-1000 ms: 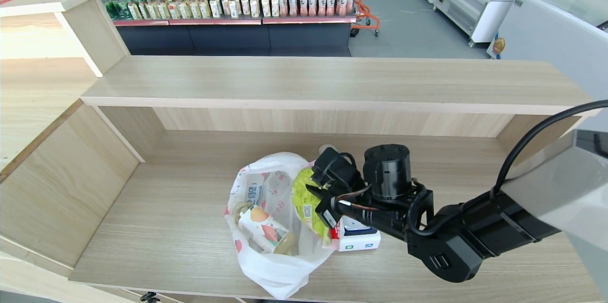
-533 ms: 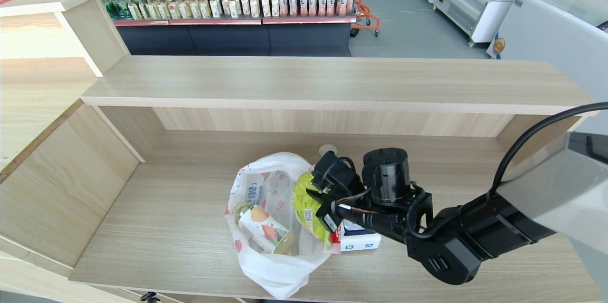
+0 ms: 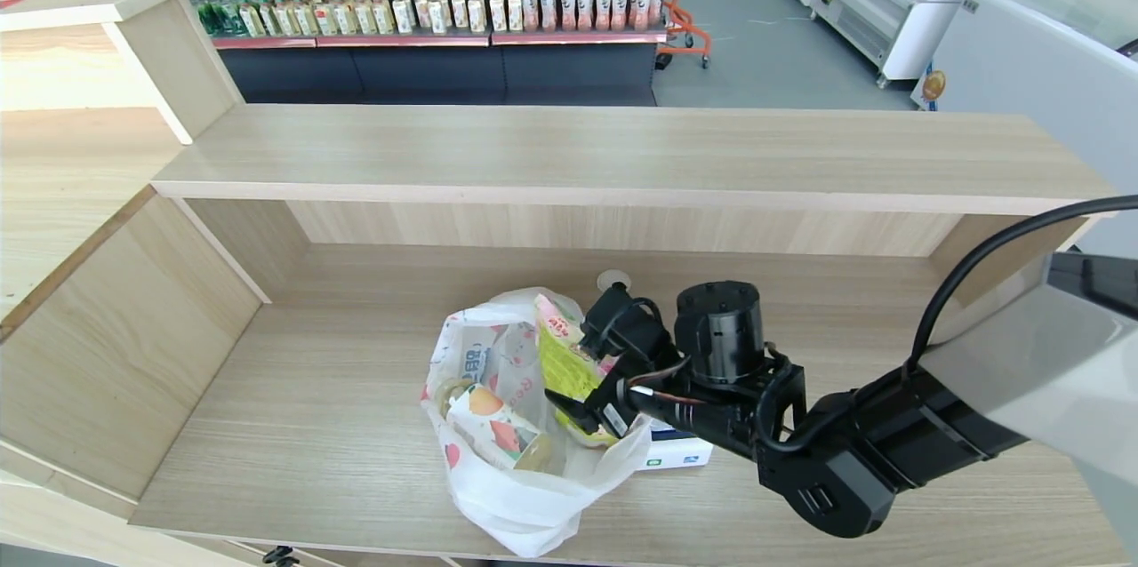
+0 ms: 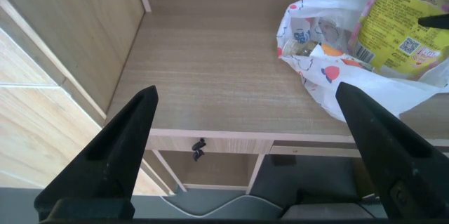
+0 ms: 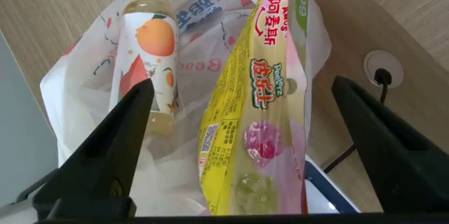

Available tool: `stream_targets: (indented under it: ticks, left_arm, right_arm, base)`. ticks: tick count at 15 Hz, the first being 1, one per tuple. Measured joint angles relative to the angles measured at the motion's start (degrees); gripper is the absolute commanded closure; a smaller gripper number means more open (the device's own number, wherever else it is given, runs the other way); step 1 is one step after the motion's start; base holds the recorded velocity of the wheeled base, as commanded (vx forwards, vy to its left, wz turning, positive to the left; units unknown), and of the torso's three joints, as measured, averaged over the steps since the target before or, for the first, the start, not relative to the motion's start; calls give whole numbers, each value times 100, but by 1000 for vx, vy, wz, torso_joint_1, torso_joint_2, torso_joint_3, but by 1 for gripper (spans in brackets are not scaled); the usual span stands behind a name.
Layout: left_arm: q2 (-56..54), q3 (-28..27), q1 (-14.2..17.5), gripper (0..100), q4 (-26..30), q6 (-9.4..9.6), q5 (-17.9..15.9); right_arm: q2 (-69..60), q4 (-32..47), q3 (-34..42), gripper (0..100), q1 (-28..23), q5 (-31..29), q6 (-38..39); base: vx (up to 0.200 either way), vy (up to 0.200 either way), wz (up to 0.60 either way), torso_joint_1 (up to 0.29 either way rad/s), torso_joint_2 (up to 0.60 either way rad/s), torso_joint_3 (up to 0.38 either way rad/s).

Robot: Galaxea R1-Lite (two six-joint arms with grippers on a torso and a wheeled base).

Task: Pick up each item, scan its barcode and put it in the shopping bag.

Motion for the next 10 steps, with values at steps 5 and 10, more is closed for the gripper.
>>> stream_targets:
  ticks: [5,10]
  left_arm:
    - [0,0,0,0,0,2,2]
    - [-2,0,2,0,0,-27,2]
  right_arm:
    - [74,-757,-219,0,-176,20,-182]
    - [-1202,781,-507,0,-271,-143,65]
  base:
    - [0,0,0,0,0,0]
    - [0,0,0,0,0,0]
